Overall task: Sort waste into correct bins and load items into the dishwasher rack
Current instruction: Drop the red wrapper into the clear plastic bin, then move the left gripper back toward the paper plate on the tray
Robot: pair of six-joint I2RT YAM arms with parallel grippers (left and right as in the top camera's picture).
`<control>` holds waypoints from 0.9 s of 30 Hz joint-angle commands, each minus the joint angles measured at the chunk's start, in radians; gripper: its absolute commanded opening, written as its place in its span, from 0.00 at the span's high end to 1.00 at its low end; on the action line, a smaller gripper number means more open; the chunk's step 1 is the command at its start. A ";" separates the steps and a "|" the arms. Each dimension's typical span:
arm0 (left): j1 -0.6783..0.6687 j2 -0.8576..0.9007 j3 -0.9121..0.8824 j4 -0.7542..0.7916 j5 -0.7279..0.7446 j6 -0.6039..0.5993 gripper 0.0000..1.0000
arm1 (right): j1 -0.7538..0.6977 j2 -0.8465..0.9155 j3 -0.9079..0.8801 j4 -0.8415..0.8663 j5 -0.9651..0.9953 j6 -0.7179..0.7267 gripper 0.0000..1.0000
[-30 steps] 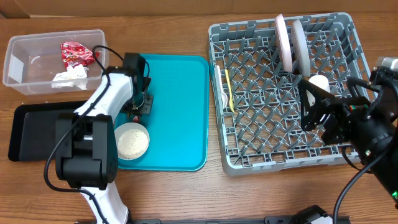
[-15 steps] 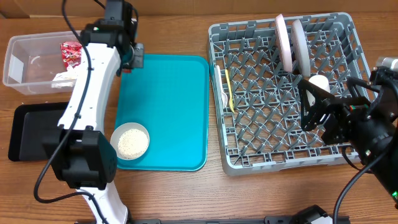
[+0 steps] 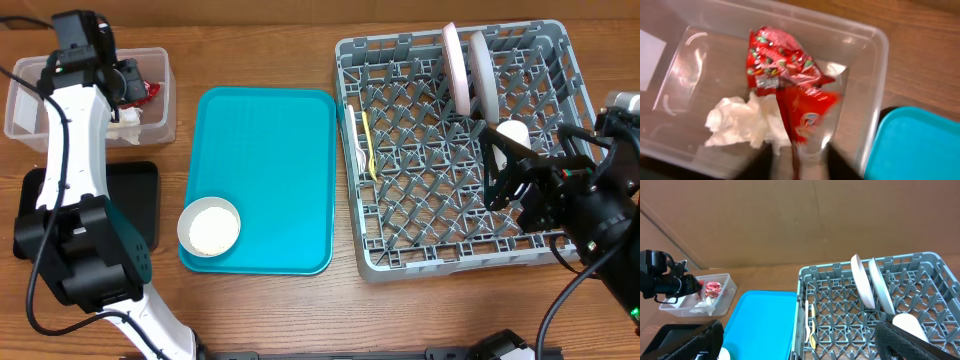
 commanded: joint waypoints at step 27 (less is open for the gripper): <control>-0.414 -0.322 0.083 -0.859 0.151 -0.074 0.27 | -0.004 -0.003 0.007 0.002 0.008 0.002 0.00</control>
